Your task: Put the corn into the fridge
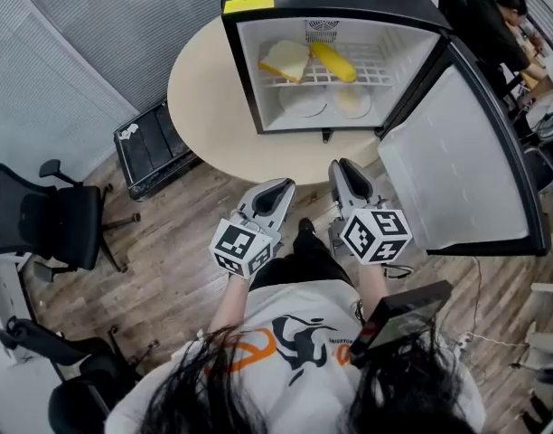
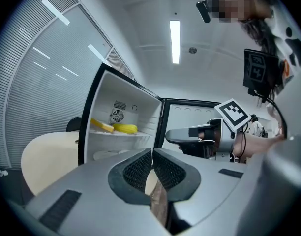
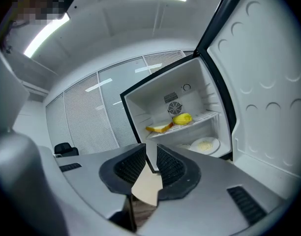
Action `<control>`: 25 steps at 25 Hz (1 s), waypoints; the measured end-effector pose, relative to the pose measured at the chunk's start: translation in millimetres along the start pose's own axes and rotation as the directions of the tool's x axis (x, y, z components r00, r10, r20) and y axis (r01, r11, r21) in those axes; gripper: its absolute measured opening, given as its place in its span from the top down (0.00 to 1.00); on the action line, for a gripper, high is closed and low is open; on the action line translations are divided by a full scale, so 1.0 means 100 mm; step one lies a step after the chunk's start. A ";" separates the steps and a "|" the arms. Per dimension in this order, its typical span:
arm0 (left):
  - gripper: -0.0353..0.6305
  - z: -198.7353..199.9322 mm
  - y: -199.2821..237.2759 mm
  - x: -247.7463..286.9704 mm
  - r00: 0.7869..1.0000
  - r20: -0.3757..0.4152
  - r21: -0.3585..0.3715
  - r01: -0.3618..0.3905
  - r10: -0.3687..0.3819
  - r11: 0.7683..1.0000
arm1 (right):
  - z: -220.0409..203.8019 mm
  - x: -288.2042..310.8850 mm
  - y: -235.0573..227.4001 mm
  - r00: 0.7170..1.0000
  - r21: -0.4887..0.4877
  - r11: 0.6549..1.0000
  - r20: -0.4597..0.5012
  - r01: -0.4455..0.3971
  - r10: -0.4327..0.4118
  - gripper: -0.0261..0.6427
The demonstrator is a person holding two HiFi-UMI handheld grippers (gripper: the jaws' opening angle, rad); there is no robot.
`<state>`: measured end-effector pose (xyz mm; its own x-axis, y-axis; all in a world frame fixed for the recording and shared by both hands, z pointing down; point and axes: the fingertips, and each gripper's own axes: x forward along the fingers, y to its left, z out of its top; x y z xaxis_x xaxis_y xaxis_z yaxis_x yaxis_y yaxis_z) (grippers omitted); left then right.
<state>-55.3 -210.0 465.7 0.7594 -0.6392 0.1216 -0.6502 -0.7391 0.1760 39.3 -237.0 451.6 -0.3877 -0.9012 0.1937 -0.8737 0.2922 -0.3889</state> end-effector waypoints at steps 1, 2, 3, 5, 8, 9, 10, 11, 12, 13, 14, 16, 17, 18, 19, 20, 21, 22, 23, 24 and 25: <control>0.92 -0.03 -0.04 -0.04 1.000 0.000 -0.002 0.004 -0.004 1.000 | -0.03 -0.06 0.00 1.000 0.004 1.000 0.000 0.005 -0.005 0.85; 0.92 -0.05 -0.08 -0.07 1.000 0.001 -0.005 0.008 -0.008 1.000 | -0.07 -0.12 0.00 1.000 0.008 1.000 0.000 0.009 -0.009 0.85; 0.92 -0.06 -0.12 -0.09 1.000 0.003 -0.007 0.013 -0.013 1.000 | -0.09 -0.18 0.01 1.000 0.008 1.000 0.000 0.014 -0.014 0.85; 0.92 -0.09 -0.20 -0.11 1.000 0.006 -0.011 0.024 -0.024 1.000 | -0.14 -0.30 0.01 1.000 0.003 1.000 -0.003 0.024 -0.024 0.85; 0.92 -0.10 -0.33 -0.13 0.999 0.015 -0.016 0.041 -0.041 0.999 | -0.18 -0.46 0.02 0.999 -0.003 0.999 -0.009 0.033 -0.034 0.85; 0.92 -0.09 -0.36 -0.13 0.999 0.020 -0.017 0.045 -0.045 0.999 | -0.18 -0.51 0.02 0.999 -0.004 0.999 -0.010 0.033 -0.033 0.85; 0.92 -0.08 -0.40 -0.12 0.999 0.024 -0.016 0.049 -0.049 0.999 | -0.17 -0.55 0.03 0.999 -0.004 0.999 -0.009 0.032 -0.032 0.85; 0.92 -0.06 -0.43 -0.12 0.998 0.027 -0.014 0.052 -0.052 0.999 | -0.16 -0.58 0.03 1.000 -0.004 1.000 -0.007 0.031 -0.031 0.85; 0.92 -0.04 -0.47 -0.11 0.998 0.031 -0.011 0.055 -0.055 0.998 | -0.14 -0.61 0.03 1.000 -0.004 1.000 -0.003 0.029 -0.029 0.85; 0.92 -0.01 -0.50 -0.10 0.998 0.037 -0.008 0.057 -0.057 0.998 | -0.11 -0.63 0.03 1.000 -0.004 1.000 0.000 0.026 -0.026 0.85; 0.92 0.02 -0.53 -0.09 0.997 0.042 -0.003 0.057 -0.057 0.998 | -0.10 -0.64 0.03 1.000 -0.005 1.000 0.001 0.020 -0.020 0.85; 0.92 0.09 -0.57 -0.08 0.997 0.055 0.006 0.053 -0.053 0.999 | -0.07 -0.66 0.05 1.000 -0.016 1.000 -0.001 0.005 -0.005 0.85; 0.92 0.12 -0.59 -0.08 0.997 0.062 0.010 0.047 -0.047 0.999 | -0.06 -0.67 0.07 1.000 -0.023 1.000 -0.004 -0.004 0.004 0.85; 0.92 0.16 -0.60 -0.08 0.997 0.069 0.015 0.039 -0.040 0.999 | -0.05 -0.69 0.08 1.000 -0.030 0.999 -0.006 -0.014 0.014 0.85; 0.92 0.18 -0.62 -0.09 0.997 0.074 0.019 0.030 -0.031 0.999 | -0.04 -0.70 0.09 1.000 -0.035 0.999 -0.009 -0.025 0.025 0.85; 0.92 0.20 -0.64 -0.09 0.997 0.078 0.022 0.021 -0.022 1.000 | -0.03 -0.72 0.10 0.999 -0.037 0.999 -0.011 -0.035 0.034 0.85; 0.92 0.22 -0.67 -0.09 0.997 0.080 0.023 0.012 -0.014 1.000 | -0.02 -0.75 0.10 0.999 -0.039 0.998 -0.014 -0.043 0.042 0.85; 0.92 0.24 -0.71 -0.10 0.997 0.082 0.023 0.004 -0.006 1.000 | -0.01 -0.79 0.09 0.999 -0.040 0.998 -0.018 -0.050 0.049 0.85; 0.92 0.24 -0.76 -0.11 0.996 0.084 0.021 -0.004 0.002 1.000 | 0.00 -0.84 0.08 0.998 -0.041 0.998 -0.022 -0.057 0.056 0.85; 0.92 0.24 -0.82 -0.12 0.996 0.086 0.018 -0.011 0.009 1.000 | 0.00 -0.89 0.08 0.998 -0.043 0.997 -0.026 -0.065 0.064 0.85; 0.92 0.23 -0.88 -0.12 0.996 0.086 0.015 -0.016 0.015 1.000 | 0.00 -0.94 0.07 0.997 -0.043 0.996 -0.030 -0.073 0.072 0.85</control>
<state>-7.6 -141.9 425.8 0.7447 -0.6662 0.0398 -0.6629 -0.7315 0.1592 69.8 -150.2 430.6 -0.4580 -0.8679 0.1924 -0.8550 0.3709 -0.3624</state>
